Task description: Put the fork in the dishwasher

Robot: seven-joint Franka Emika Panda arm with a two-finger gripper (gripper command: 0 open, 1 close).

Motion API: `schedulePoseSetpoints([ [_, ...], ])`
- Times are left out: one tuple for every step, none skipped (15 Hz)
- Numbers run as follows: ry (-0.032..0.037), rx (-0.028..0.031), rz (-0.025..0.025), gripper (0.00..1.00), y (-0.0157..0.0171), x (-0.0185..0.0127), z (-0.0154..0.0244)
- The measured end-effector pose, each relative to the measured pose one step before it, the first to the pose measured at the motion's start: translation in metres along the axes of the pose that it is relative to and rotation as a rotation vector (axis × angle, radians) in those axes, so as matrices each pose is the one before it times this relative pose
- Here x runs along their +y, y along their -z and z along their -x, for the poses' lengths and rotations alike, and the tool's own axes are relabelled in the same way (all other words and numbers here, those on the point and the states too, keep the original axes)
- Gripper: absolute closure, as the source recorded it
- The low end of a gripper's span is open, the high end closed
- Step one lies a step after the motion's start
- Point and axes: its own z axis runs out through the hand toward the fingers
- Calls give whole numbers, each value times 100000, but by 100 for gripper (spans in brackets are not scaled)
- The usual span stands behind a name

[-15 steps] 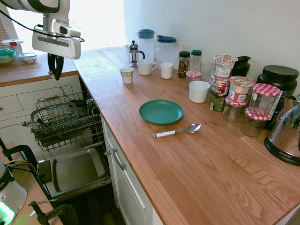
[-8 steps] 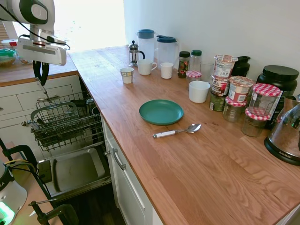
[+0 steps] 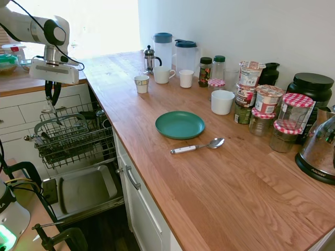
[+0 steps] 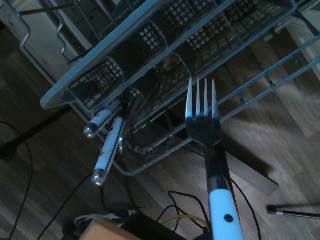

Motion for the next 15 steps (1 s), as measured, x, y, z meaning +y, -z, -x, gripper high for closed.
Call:
schedulePoseSetpoints([
  [-414,135,1225,100,-313,-646,-462],
  [-517,169,979,100,-260,-616,-467],
  [-543,-9,925,100,-278,-560,-450],
  [-386,-521,680,100,-308,-509,-365],
  [-89,-593,604,100,-290,-488,-284],
  [31,-474,791,100,-420,-505,-209],
  [-275,-217,989,100,-470,-491,-212],
  [-251,-381,1097,100,-556,-519,-264],
  [-338,-179,1174,100,-596,-551,-351],
  [-456,-135,888,100,-518,-556,-485],
  [-628,-60,108,100,-423,-503,-615],
  [-636,40,28,100,-263,-408,-642],
  [-672,-90,-61,100,-142,-313,-601],
  [-380,-276,-9,100,-147,-313,-448],
  [-187,-267,123,100,-199,-429,-252],
])
